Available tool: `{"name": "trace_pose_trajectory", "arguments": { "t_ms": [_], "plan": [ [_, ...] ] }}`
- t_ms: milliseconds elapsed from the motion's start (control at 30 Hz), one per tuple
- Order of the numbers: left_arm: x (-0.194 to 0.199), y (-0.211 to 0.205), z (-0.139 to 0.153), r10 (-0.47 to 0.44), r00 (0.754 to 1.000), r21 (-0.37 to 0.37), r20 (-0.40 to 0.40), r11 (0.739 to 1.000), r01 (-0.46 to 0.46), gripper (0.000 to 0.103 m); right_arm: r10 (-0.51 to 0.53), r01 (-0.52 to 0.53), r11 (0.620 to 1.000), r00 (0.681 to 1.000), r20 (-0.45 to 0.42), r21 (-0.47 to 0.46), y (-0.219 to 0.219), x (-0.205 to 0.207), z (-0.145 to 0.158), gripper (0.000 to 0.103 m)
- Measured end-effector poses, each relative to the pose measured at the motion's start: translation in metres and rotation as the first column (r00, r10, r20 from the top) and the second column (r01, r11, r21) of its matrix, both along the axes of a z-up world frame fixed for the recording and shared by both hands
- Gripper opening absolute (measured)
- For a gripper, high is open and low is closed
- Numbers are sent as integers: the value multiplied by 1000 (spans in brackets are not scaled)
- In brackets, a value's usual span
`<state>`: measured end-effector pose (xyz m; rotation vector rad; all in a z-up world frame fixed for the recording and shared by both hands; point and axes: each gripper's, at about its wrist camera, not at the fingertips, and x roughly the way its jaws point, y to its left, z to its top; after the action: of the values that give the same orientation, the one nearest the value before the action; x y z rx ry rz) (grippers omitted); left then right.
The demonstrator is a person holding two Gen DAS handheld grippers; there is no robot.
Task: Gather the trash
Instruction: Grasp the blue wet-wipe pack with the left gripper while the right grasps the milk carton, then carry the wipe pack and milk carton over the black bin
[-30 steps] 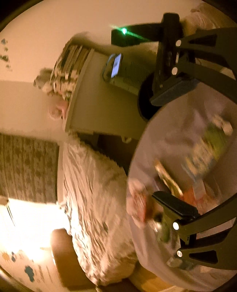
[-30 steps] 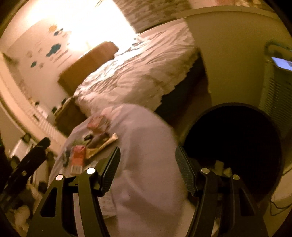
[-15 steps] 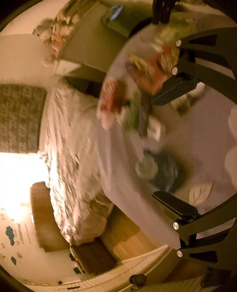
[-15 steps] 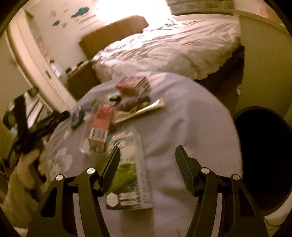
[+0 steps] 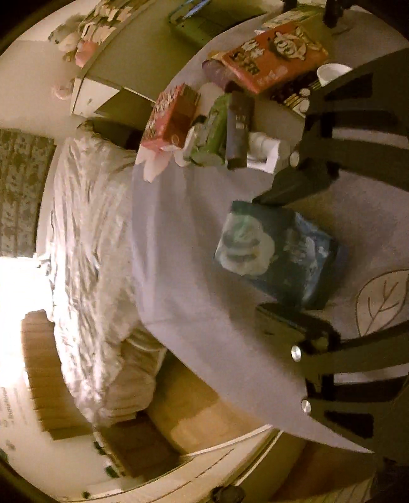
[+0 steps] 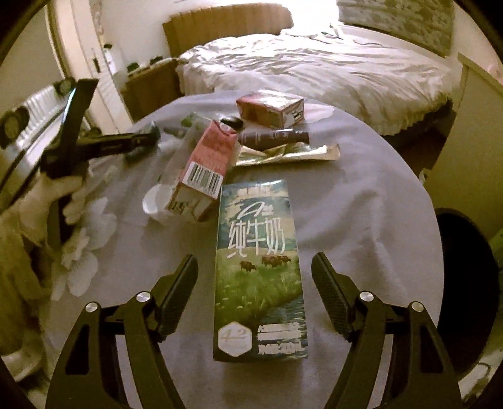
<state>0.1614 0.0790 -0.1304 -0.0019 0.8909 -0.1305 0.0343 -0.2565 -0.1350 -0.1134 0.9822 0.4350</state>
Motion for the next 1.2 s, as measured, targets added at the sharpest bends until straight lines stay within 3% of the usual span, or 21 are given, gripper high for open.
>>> {"name": "trace_pose_trajectory", "arguments": {
  "t_ms": [67,333,600,900,1200],
  "plan": [
    [0,1,-1,5,1000,-13,0,1000,-5,55,-5,5,1000,1000,-2,-4,-1,1,-1,52],
    [-24,-8,19,5,999,-57,51,998,-2,50,-66,65,990,998,8,123,-30,5,13,51],
    [-60,-79,64,-132,982,-118,137,982,149,50,-214,187,941,975,67,283,-86,9,44,51],
    [-77,-221,78,-369,914,-157,167,905,394,50,-400,341,864,911,94,370,-164,3,55,51],
    [-86,-323,76,-505,843,-151,185,833,532,50,-556,484,770,829,64,415,-246,-5,45,51]
  ]
}}
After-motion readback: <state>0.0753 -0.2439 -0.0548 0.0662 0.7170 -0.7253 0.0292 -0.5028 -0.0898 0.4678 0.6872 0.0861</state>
